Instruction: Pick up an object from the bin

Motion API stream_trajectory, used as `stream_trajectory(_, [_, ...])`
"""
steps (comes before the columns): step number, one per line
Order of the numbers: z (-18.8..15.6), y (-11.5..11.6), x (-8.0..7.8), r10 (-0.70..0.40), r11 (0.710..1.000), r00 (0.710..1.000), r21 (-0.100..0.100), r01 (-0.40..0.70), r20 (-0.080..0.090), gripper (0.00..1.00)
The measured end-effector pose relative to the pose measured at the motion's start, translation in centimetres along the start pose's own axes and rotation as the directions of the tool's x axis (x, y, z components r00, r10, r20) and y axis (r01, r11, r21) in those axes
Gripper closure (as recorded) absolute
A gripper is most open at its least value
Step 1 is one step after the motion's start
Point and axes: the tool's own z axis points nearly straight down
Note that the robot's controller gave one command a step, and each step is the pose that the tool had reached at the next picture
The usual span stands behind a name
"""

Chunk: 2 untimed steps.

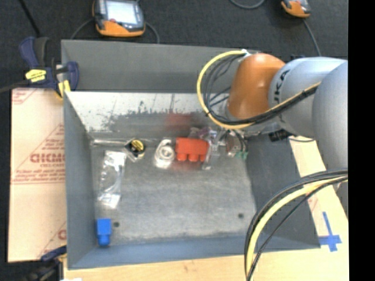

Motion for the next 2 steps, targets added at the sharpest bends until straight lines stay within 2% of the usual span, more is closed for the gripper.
stream_trajectory(1, [-5.0, 0.0, 1.8, -0.017, 1.000, 1.000, 0.003, 0.017, 0.004, 1.00])
stream_trajectory(2, [-16.8, 0.3, 2.1, -0.033, 0.999, 0.999, 0.003, 0.033, 0.010, 1.00])
